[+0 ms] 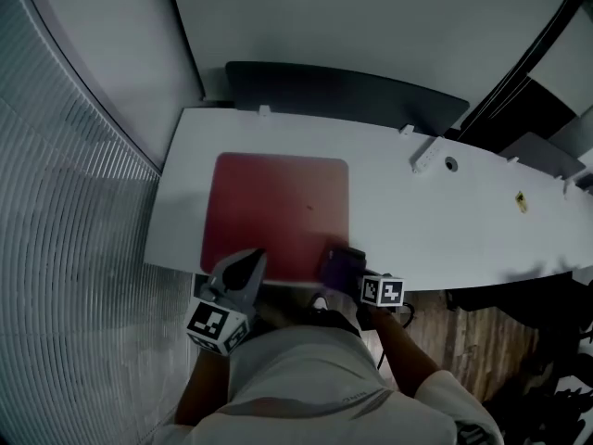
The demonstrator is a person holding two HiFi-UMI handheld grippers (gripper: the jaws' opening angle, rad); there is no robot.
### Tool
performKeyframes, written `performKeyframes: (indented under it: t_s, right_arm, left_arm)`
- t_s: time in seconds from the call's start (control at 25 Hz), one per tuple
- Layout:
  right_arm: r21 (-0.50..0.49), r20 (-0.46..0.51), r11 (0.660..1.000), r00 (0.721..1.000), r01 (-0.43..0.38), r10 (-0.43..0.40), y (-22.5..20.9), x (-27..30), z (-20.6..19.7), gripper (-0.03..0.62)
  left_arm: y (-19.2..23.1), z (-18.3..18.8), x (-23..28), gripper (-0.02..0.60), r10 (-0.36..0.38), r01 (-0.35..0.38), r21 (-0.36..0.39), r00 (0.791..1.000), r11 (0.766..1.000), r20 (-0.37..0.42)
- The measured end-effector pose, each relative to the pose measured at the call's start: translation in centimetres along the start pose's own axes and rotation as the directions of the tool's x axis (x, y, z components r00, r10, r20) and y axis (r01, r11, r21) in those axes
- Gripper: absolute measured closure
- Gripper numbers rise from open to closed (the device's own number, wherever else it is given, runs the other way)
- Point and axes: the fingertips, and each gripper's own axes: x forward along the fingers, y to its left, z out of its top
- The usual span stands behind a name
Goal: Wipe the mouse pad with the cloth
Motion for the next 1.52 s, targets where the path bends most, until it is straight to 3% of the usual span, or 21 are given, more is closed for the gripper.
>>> performKeyframes:
  t_s: [0.24, 0.4, 0.56, 0.68, 0.76, 1.0, 1.12, 1.52]
  right_arm:
    - [-0.091, 0.136, 0.996, 0.991, -0.005, 0.017, 1.5, -4.0, 3.8, 0.546]
    - [-0.182, 0.261, 0.983, 0.963, -0.025, 0.072, 5.4, -6.3, 7.7, 0.548]
    - [-0.241, 0.374, 0.966, 0.91, -0.093, 0.181, 10.2, -9.0, 12.1, 0.548]
    - [-0.194, 0.432, 0.954, 0.853, -0.23, 0.293, 13.5, -11.2, 15.2, 0.548]
    - [-0.204, 0.473, 0.942, 0.815, -0.268, 0.334, 15.4, -12.8, 17.1, 0.549]
    - [-0.389, 0.559, 0.908, 0.745, -0.153, 0.365, 19.9, -16.8, 19.9, 0.549]
    - [-0.442, 0.575, 0.892, 0.733, -0.097, 0.364, 20.9, -17.8, 20.2, 0.549]
    - [-0.448, 0.573, 0.889, 0.733, -0.095, 0.367, 21.3, -17.9, 20.2, 0.549]
  left_arm:
    - [0.4, 1.9, 0.9, 0.58, -0.009, 0.009, 0.042, 1.0, 0.999, 0.022]
    - [1.3, 2.5, 0.8, 0.58, 0.005, -0.006, 0.04, 0.999, 0.999, 0.04]
    - [1.8, 3.5, 0.6, 0.58, 0.015, -0.019, 0.049, 0.998, 0.999, 0.065]
    - [2.1, 4.7, 0.0, 0.58, 0.009, -0.013, 0.034, 0.995, 0.999, 0.098]
    - [2.3, 5.8, -0.5, 0.58, 0.002, -0.006, 0.031, 0.993, 1.0, 0.12]
    - [3.6, 8.4, -2.1, 0.58, 0.02, -0.03, 0.06, 0.987, 0.998, 0.162]
    - [3.7, 8.9, -2.4, 0.58, 0.019, -0.031, 0.063, 0.984, 0.998, 0.175]
    - [3.5, 9.0, -2.3, 0.58, -0.002, -0.011, 0.078, 0.986, 0.997, 0.165]
